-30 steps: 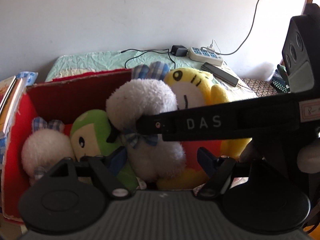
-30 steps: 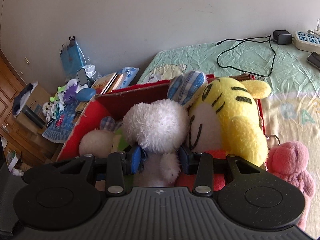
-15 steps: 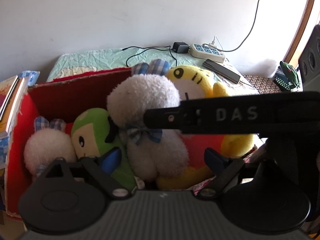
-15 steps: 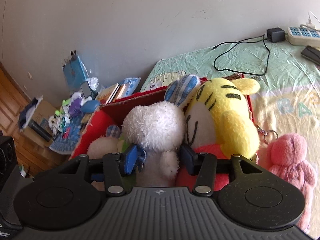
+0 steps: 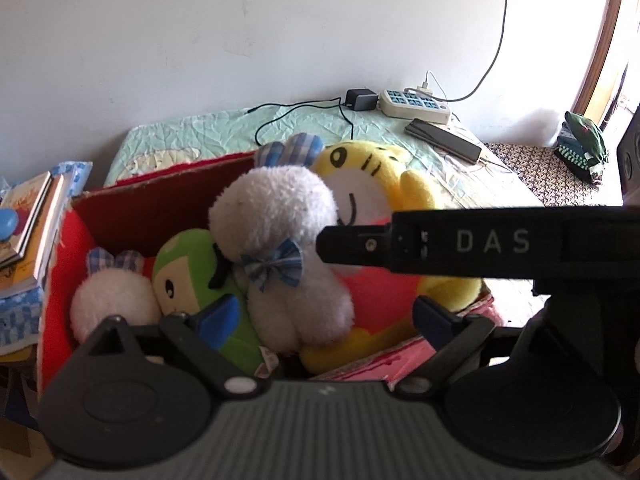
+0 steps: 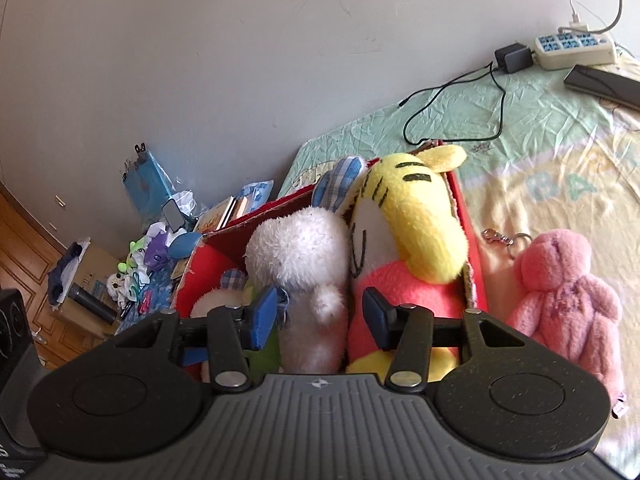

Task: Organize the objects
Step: 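Lower the white bunny into the red box with the right gripper, then open the right gripper and move it toward the pink teddy bear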

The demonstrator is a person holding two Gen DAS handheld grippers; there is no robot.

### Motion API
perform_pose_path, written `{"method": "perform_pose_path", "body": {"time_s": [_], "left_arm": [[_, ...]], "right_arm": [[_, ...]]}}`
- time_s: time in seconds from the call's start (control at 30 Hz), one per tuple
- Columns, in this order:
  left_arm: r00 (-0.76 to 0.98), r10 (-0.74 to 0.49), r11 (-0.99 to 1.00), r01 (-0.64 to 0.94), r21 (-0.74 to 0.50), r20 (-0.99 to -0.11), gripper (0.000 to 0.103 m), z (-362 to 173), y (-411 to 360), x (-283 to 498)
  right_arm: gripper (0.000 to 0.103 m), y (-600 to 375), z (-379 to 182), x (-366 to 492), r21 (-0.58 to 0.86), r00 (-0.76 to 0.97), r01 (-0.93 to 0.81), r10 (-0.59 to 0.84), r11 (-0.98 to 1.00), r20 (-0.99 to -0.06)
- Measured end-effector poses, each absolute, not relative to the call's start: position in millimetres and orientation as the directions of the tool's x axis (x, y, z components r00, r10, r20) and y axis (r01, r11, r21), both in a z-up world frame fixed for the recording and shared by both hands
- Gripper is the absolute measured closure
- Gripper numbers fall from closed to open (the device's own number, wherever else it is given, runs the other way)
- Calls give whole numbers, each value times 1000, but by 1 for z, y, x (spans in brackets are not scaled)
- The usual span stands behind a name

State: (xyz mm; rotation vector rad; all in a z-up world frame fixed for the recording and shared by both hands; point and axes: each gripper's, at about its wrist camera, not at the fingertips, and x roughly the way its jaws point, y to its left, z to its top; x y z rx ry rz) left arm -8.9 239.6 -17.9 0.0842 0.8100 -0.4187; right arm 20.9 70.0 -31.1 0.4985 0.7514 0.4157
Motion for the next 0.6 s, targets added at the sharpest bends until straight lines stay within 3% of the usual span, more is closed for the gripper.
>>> {"method": "perform_pose_path", "body": {"time_s": [0.6], "left_arm": [[619,-227,949,314,-28,-752,9,4,228,-28]], "right_arm": [[52,50,-26,-2,602,701,-181,531,778,-476]]}}
